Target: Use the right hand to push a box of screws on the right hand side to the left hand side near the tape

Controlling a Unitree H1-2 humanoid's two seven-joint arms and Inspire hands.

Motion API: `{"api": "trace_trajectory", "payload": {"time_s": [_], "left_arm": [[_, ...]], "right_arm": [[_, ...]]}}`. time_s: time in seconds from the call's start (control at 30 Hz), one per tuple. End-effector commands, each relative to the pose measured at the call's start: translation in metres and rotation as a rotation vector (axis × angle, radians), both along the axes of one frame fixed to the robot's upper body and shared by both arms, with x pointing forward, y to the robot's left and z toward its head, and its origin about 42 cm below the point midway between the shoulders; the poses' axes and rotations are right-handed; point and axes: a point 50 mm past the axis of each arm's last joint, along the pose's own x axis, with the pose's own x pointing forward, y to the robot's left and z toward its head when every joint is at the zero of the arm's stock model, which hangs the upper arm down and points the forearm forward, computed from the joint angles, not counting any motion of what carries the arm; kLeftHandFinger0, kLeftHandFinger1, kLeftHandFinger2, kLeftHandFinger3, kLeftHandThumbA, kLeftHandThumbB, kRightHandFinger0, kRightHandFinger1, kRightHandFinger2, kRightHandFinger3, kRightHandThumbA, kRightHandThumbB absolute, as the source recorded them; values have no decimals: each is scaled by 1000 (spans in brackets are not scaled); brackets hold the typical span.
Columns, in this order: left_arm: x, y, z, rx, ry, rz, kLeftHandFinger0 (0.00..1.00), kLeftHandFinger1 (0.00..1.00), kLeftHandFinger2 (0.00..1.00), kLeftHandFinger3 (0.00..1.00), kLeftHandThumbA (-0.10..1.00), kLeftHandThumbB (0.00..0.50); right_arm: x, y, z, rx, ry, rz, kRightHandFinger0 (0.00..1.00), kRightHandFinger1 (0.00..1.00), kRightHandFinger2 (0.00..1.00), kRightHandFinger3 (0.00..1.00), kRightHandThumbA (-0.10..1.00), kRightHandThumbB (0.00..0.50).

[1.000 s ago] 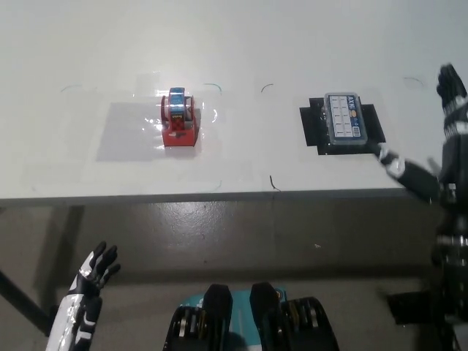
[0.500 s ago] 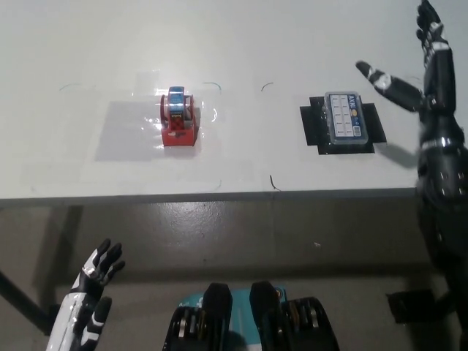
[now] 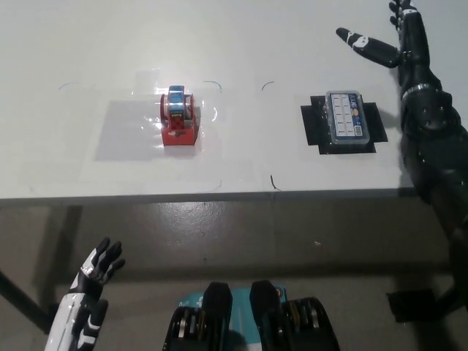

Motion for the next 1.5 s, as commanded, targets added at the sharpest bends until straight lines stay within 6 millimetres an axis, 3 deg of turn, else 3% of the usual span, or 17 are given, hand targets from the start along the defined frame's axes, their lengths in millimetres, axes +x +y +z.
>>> {"api": "trace_trajectory", "payload": {"time_s": [0.0, 0.23, 0.43, 0.5, 1.07, 1.23, 1.47], "left_arm": [[-6, -1, 14, 19, -77, -24, 1000, 1000, 1000, 1000, 888, 172], [-4, -1, 19, 22, -95, -35, 1000, 1000, 1000, 1000, 893, 170], [0, 3, 23, 22, -111, -44, 1000, 1000, 1000, 1000, 889, 156], [2, 4, 25, 25, -116, -45, 1000, 1000, 1000, 1000, 889, 158], [3, 6, 34, 20, -150, -57, 1000, 1000, 1000, 1000, 918, 176], [3, 4, 32, 20, -143, -61, 1000, 1000, 1000, 1000, 929, 177], [3, 2, 33, 14, -142, -63, 1000, 1000, 1000, 1000, 914, 167]], "right_arm": [[10, 14, 28, 30, 12, 12, 1000, 1000, 1000, 1000, 1000, 106], [5, 16, -4, 85, 125, 5, 1000, 1000, 1000, 1000, 1000, 128], [-2, 12, -32, 132, 214, -32, 1000, 1000, 1000, 1000, 937, 105], [-6, 10, -42, 127, 232, -35, 1000, 1000, 1000, 1000, 996, 104], [-23, 7, -88, 160, 322, -46, 1000, 1000, 1000, 1000, 1000, 120], [-34, 22, -111, 173, 369, -36, 1000, 1000, 1000, 1000, 993, 114], [-40, 57, -120, 259, 377, 14, 1000, 1000, 1000, 1000, 980, 138]]}}
